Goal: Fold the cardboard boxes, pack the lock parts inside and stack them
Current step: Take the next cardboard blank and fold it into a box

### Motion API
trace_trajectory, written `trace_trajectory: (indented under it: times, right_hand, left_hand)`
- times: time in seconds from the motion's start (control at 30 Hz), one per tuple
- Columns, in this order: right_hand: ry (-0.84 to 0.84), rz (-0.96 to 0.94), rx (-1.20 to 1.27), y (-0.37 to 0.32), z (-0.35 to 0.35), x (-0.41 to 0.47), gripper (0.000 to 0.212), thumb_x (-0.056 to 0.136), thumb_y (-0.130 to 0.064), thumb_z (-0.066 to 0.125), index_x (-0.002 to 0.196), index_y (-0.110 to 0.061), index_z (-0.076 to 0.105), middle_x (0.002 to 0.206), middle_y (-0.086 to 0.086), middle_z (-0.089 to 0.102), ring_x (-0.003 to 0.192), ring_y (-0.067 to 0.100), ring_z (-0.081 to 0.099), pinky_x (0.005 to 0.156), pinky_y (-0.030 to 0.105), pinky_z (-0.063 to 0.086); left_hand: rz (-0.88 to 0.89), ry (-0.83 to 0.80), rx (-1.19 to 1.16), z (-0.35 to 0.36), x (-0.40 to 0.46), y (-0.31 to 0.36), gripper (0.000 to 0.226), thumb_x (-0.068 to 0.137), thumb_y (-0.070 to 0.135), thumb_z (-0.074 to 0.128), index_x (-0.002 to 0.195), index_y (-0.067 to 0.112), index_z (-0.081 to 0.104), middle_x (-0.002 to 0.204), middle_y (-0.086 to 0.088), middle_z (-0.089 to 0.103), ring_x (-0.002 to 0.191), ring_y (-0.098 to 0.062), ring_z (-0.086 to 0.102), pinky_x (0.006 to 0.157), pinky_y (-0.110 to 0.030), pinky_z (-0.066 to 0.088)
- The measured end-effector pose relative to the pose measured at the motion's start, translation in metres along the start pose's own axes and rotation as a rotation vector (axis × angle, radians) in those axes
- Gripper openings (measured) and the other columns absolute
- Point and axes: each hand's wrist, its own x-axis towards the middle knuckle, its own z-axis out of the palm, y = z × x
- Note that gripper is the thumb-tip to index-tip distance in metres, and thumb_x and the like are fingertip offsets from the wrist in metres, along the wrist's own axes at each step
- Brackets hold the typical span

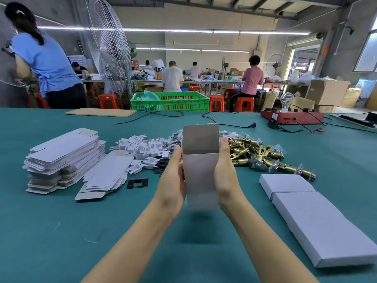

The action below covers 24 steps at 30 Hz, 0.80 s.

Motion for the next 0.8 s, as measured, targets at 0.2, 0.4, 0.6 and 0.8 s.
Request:
trace_trajectory:
  times: [0.2, 0.4, 0.6, 0.8]
  right_hand:
    - [-0.053, -0.018, 0.049, -0.003, 0.006, -0.006, 0.061, 0.095, -0.064, 0.029, 0.134, -0.026, 0.055, 0.133, -0.008, 0.059, 0.128, 0.011, 0.05, 0.114, 0.04, 0.032]
    - [-0.157, -0.009, 0.105, -0.002, 0.006, -0.009, 0.049, 0.097, -0.057, 0.03, 0.097, -0.037, 0.074, 0.102, -0.008, 0.074, 0.094, 0.01, 0.069, 0.077, 0.027, 0.052]
    - [-0.16, -0.029, 0.155, 0.003, 0.005, -0.008, 0.048, 0.096, -0.056, 0.033, 0.095, -0.033, 0.075, 0.099, -0.005, 0.075, 0.091, 0.011, 0.07, 0.077, 0.029, 0.052]
    - [-0.134, -0.1, 0.171, 0.001, 0.004, -0.008, 0.037, 0.088, -0.052, 0.042, 0.095, -0.033, 0.074, 0.102, -0.005, 0.074, 0.096, 0.012, 0.068, 0.08, 0.027, 0.052]
  left_hand:
    - [-0.03, -0.029, -0.054, -0.001, 0.001, 0.017, 0.046, 0.1, 0.041, 0.039, 0.131, 0.015, 0.061, 0.127, -0.008, 0.067, 0.121, -0.023, 0.061, 0.102, -0.038, 0.047]
    - [-0.042, -0.01, -0.046, -0.002, 0.002, 0.016, 0.048, 0.102, 0.033, 0.026, 0.123, 0.014, 0.065, 0.119, -0.01, 0.071, 0.106, -0.021, 0.068, 0.085, -0.032, 0.058]
    - [-0.039, 0.025, 0.013, -0.002, 0.003, 0.017, 0.046, 0.098, 0.025, 0.029, 0.127, 0.011, 0.063, 0.118, -0.013, 0.07, 0.105, -0.026, 0.066, 0.091, -0.039, 0.055]
    - [0.048, 0.027, 0.026, 0.001, 0.001, 0.019, 0.037, 0.099, 0.015, 0.032, 0.12, 0.025, 0.061, 0.119, -0.009, 0.07, 0.102, -0.024, 0.069, 0.085, -0.038, 0.059]
